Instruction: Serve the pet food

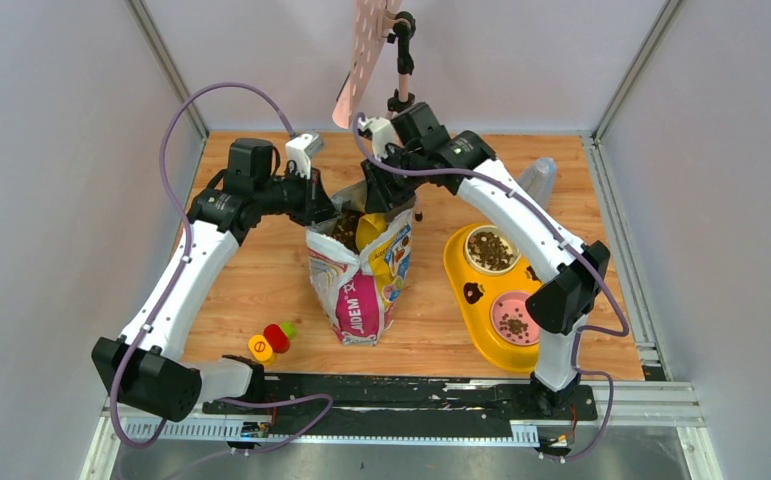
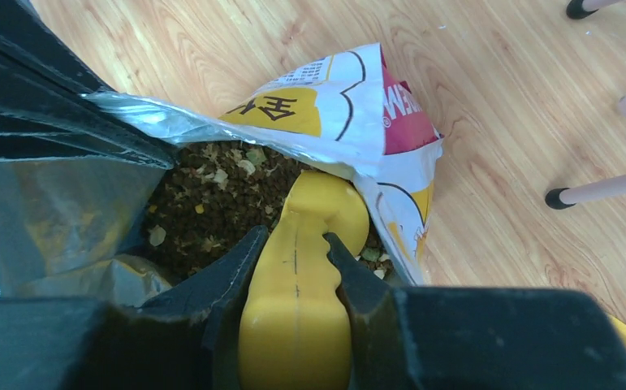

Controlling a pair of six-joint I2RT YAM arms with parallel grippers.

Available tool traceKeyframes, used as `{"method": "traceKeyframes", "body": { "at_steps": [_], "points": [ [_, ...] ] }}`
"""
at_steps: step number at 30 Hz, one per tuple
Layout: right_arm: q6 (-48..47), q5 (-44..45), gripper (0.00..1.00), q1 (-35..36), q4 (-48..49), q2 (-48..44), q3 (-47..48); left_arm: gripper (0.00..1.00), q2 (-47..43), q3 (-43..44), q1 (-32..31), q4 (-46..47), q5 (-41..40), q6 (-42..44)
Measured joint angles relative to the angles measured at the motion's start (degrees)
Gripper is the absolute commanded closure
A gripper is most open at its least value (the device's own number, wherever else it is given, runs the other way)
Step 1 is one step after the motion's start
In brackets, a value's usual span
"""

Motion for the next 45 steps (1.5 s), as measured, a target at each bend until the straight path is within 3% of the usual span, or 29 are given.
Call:
{"method": "traceKeyframes", "body": {
  "at_steps": [8,24,45],
  "points": [
    [-1.3,5.7,1.00,4.2,0.2,0.9,-2.1,1.00,-0.8,-0.1,0.0,-0.1,-0.6,0.2],
    [-1.6,2.2,1.00,4.8,7.0,-1.1,-11.2,1.00,-1.8,-0.6,-0.1,-0.4,-1.4,1.7],
    [-1.0,-19.4,1.00,-0.9,4.9,0.6,-11.3,1.00,-2.0,-0.7,-0.1,-1.2,-2.3,5.8]
  ]
}}
